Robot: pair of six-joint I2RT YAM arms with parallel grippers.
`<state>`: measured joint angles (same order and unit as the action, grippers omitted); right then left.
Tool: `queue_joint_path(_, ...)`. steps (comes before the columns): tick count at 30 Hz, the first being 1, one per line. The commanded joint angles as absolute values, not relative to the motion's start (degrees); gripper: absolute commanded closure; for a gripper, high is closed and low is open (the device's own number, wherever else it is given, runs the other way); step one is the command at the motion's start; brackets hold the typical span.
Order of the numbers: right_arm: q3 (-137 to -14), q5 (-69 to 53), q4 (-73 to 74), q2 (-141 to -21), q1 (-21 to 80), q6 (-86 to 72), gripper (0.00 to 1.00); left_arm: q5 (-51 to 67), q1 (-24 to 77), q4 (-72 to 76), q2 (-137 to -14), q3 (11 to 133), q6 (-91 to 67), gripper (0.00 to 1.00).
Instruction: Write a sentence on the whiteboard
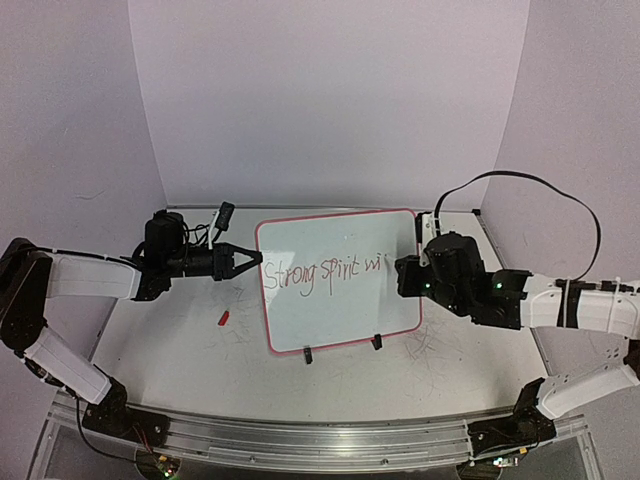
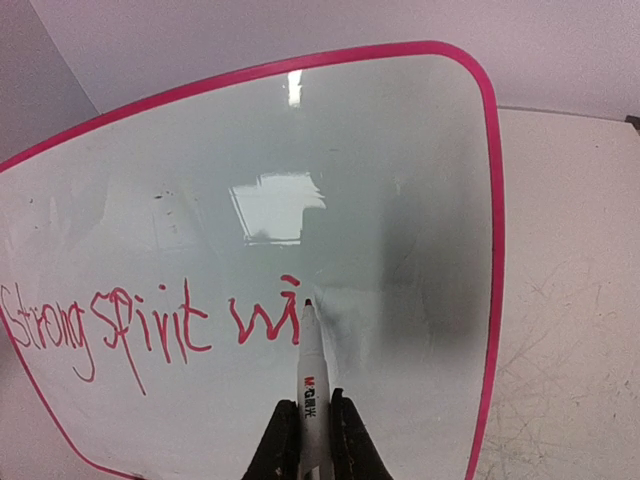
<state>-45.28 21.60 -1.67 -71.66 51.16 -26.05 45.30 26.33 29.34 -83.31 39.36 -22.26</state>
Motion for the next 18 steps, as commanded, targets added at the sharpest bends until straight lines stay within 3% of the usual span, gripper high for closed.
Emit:
queue_joint_path(1,-48.1,23.5,-2.5,-72.4,50.5,-24.3,1.0,45.1,27.6,26.7,-83.5,40.9,-19.9,1.0)
queue_joint_path(18,-48.6,22.8,-4.3,-74.9,49.3,-22.7,1.0,45.2,27.6,26.7,-83.7,41.1,-19.8,1.0)
